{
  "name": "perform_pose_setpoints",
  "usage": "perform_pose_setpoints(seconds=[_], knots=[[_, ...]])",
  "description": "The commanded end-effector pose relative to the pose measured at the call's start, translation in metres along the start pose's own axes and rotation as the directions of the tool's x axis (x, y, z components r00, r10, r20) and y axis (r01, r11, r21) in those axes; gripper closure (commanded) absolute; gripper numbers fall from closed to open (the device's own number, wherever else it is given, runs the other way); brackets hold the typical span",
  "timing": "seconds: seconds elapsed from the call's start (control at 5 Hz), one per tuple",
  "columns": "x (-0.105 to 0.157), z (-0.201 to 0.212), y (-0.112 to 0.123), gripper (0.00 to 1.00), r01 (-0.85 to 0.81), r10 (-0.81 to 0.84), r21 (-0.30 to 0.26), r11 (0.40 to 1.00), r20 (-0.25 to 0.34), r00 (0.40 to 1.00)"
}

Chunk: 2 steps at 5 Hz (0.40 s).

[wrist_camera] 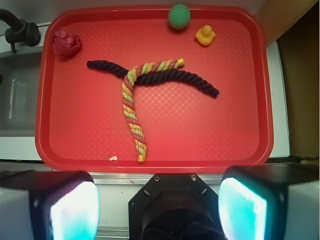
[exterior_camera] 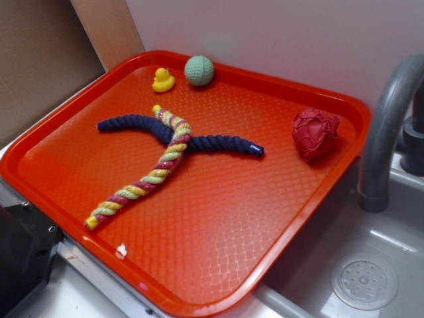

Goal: Grab the green ball.

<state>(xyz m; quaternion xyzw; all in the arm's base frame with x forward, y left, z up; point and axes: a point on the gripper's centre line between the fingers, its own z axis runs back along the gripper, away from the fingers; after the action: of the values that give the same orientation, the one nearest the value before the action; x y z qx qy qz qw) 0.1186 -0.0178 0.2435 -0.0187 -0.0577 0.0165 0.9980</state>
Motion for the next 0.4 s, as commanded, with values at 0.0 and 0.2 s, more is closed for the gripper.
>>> perform_pose_setpoints(seconds=[0.0,0.2], knots=[[0.0,0.0,0.0,0.0,0.0,0.0,0.0,1.0,0.0,1.0],[0.046,-0.04,0.016,0.0,-0.123,0.125,-0.024,0.992,0.054,0.991]])
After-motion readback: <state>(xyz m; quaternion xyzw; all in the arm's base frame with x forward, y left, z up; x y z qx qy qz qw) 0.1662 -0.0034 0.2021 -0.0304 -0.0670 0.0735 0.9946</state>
